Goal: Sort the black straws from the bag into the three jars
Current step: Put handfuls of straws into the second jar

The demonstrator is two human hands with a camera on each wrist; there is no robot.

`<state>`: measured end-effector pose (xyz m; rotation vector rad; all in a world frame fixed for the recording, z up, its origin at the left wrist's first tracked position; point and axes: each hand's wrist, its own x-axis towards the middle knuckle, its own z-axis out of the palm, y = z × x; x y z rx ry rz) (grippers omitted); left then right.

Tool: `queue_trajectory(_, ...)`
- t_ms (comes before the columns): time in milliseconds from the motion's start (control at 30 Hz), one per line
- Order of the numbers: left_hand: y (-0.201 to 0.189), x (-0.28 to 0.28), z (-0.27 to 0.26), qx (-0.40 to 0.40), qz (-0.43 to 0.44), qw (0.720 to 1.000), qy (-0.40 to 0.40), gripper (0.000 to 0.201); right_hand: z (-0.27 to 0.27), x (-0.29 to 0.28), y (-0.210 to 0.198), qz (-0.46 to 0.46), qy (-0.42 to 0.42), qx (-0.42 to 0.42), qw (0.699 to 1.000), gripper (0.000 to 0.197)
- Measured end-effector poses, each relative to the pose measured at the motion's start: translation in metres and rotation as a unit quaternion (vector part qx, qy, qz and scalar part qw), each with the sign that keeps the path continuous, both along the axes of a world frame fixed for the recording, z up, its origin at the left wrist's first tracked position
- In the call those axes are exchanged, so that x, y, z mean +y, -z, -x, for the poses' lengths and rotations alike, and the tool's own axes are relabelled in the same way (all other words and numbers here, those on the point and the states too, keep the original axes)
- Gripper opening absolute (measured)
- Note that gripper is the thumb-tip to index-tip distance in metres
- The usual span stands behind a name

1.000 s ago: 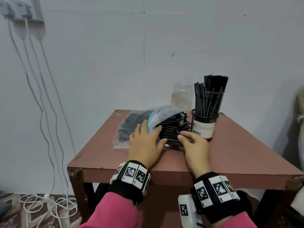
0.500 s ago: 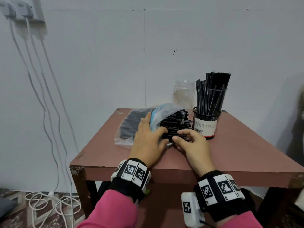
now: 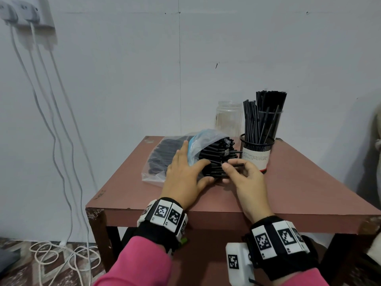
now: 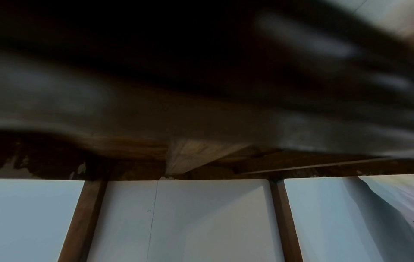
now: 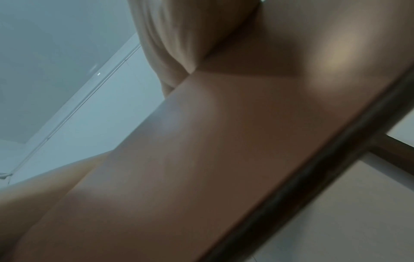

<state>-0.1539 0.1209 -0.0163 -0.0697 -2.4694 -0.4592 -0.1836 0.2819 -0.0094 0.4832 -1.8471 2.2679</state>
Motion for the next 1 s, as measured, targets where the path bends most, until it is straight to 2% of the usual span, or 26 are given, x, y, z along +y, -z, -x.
queue_trajectory(67, 0.000, 0.000, 0.000, -0.004, -0.003, 1.000, -0.001, 0.042, 0.000, -0.001, 0.000, -0.012, -0.039, -0.008, 0.999, 0.020)
queue_trajectory(133, 0.001, -0.001, 0.000, 0.004, 0.001, 1.000, 0.013, 0.042, 0.000, -0.002, 0.000, -0.034, -0.051, -0.017, 0.998, 0.020)
queue_trajectory(300, 0.001, -0.002, 0.001, 0.004, 0.015, 1.000, 0.024, 0.052, -0.002, 0.000, 0.000, -0.022, -0.007, 0.010, 1.000, 0.017)
queue_trajectory(467, -0.001, -0.002, 0.000, 0.004, 0.019, 0.999, 0.034, 0.051, -0.001, 0.002, 0.001, 0.009, 0.015, 0.039, 0.999, 0.016)
queue_trajectory(600, -0.002, 0.001, 0.000, -0.007, 0.010, 1.000, 0.006, 0.036, -0.003, 0.001, 0.000, 0.035, -0.020, 0.055, 0.998, 0.018)
queue_trajectory(700, -0.004, 0.002, -0.001, -0.022, 0.011, 0.999, -0.022, 0.038, -0.004, 0.000, -0.001, 0.054, -0.033, 0.069, 0.996, 0.021)
queue_trajectory(800, -0.005, 0.003, -0.001, -0.014, 0.008, 0.999, -0.028, 0.033, -0.005, -0.001, -0.001, 0.075, -0.038, 0.096, 0.992, 0.042)
queue_trajectory(867, -0.004, 0.003, 0.000, -0.013, 0.010, 0.999, -0.032, 0.031, -0.006, -0.002, 0.001, 0.027, -0.020, 0.129, 0.991, 0.052)
queue_trajectory(1000, -0.004, 0.003, 0.000, -0.018, 0.011, 0.999, -0.035, 0.033, -0.002, -0.008, 0.010, -0.115, 0.006, 0.165, 0.980, 0.050)
